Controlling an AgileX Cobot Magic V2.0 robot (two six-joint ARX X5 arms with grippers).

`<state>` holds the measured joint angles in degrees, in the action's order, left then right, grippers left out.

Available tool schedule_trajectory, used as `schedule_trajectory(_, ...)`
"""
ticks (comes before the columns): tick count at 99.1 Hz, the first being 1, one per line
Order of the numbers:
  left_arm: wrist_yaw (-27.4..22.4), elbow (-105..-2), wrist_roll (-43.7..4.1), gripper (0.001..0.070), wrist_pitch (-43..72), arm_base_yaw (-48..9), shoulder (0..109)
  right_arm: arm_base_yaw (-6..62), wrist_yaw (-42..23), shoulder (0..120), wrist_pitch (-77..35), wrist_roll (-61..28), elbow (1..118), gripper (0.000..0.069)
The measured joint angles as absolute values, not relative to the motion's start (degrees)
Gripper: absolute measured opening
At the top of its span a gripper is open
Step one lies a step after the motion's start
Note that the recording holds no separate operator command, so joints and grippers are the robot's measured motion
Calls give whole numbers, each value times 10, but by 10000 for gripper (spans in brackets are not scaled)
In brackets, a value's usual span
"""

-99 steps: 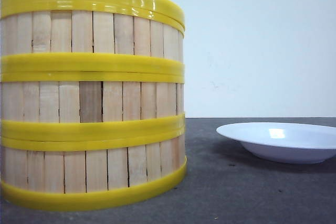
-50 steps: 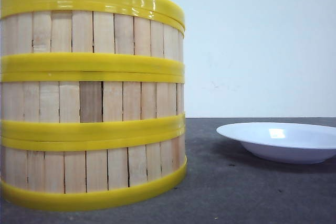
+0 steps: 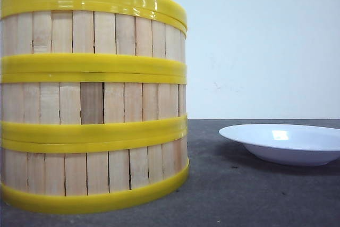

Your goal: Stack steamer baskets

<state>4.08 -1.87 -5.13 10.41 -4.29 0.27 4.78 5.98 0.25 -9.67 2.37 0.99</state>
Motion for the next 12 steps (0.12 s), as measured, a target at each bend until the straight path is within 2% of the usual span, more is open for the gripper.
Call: schedule_trajectory(12,41,-19,-51,14,104,-43,3,48,60,3,-97,24,10,9)
